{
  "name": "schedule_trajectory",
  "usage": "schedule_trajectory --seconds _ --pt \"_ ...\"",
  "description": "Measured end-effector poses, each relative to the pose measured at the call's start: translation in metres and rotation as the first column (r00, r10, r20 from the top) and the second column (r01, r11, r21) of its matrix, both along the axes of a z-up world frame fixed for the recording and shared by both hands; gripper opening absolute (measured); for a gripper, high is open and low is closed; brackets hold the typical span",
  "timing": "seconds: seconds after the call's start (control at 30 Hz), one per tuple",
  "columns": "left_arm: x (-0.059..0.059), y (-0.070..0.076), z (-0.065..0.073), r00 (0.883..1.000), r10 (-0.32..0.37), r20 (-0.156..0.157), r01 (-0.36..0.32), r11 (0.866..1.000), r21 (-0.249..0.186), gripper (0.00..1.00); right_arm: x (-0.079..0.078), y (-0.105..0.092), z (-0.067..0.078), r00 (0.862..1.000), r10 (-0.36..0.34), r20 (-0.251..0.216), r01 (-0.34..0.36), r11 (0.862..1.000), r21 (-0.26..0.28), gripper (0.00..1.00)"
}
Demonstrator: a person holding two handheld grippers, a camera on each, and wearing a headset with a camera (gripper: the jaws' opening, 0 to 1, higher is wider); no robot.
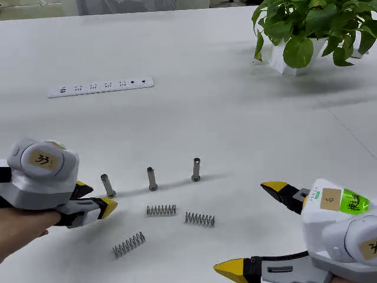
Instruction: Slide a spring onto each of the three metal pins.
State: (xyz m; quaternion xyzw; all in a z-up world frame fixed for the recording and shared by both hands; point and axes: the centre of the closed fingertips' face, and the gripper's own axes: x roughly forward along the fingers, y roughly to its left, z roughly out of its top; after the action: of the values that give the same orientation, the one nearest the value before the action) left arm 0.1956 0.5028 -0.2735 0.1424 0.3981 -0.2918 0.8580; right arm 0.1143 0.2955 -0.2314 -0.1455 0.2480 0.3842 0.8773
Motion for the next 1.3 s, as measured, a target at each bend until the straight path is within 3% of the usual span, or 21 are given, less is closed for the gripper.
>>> schedule_trajectory --seconds 0.3,0.47,0.53,0.67,0.87,0.93,1.0,1.17,1.2,1.23,1.3 --pt "-0.005 -0.008 0.003 0.999 -0.019 0.026 0.021 0.998 -0.053 0.84 0.000 0.000 0.000 1.000 0.002 -0.001 -0.002 1.000 0.001 0.94" --pt "-0.010 -0.013 0.005 0.999 -0.025 0.034 0.029 0.994 -0.101 1.00 -0.001 0.001 -0.001 1.000 0.006 -0.003 -0.006 1.000 -0.001 0.94" --pt "-0.012 -0.016 0.008 1.000 -0.015 0.027 0.019 0.988 -0.152 1.00 -0.001 0.001 -0.001 1.000 0.006 -0.004 -0.006 1.000 -0.001 0.95" --pt "-0.017 -0.014 0.013 1.000 -0.002 0.029 0.007 0.984 -0.180 1.00 -0.002 0.001 -0.001 1.000 0.006 -0.005 -0.006 1.000 0.002 0.96" --pt "-0.030 -0.010 0.012 0.999 -0.036 0.036 0.041 0.988 -0.151 1.00 -0.002 0.001 -0.002 1.000 0.004 -0.008 -0.004 1.000 0.002 0.96" --pt "-0.035 -0.012 0.014 0.997 -0.057 0.049 0.064 0.983 -0.171 1.00 -0.002 0.001 -0.003 1.000 0.004 -0.010 -0.004 1.000 0.001 0.96" --pt "-0.042 -0.010 0.009 0.998 -0.059 0.032 0.063 0.988 -0.145 1.00 -0.002 0.001 -0.003 1.000 0.004 -0.010 -0.004 1.000 0.001 0.97" --pt "-0.053 -0.012 0.007 0.997 -0.061 0.043 0.067 0.985 -0.161 1.00 -0.001 -0.001 -0.004 1.000 -0.004 -0.010 0.004 1.000 -0.005 0.99" --pt "-0.054 -0.013 0.007 0.996 -0.066 0.053 0.074 0.984 -0.164 1.00 0.000 -0.001 -0.004 1.000 -0.008 -0.007 0.008 1.000 -0.008 0.99" --pt "-0.055 -0.017 0.009 0.992 -0.089 0.089 0.104 0.978 -0.179 1.00 0.001 -0.002 -0.003 1.000 -0.014 -0.004 0.014 1.000 -0.004 0.99" --pt "-0.063 -0.018 0.006 0.993 -0.089 0.076 0.101 0.980 -0.171 1.00 0.002 -0.003 -0.002 1.000 -0.021 -0.002 0.021 1.000 0.002 0.99"
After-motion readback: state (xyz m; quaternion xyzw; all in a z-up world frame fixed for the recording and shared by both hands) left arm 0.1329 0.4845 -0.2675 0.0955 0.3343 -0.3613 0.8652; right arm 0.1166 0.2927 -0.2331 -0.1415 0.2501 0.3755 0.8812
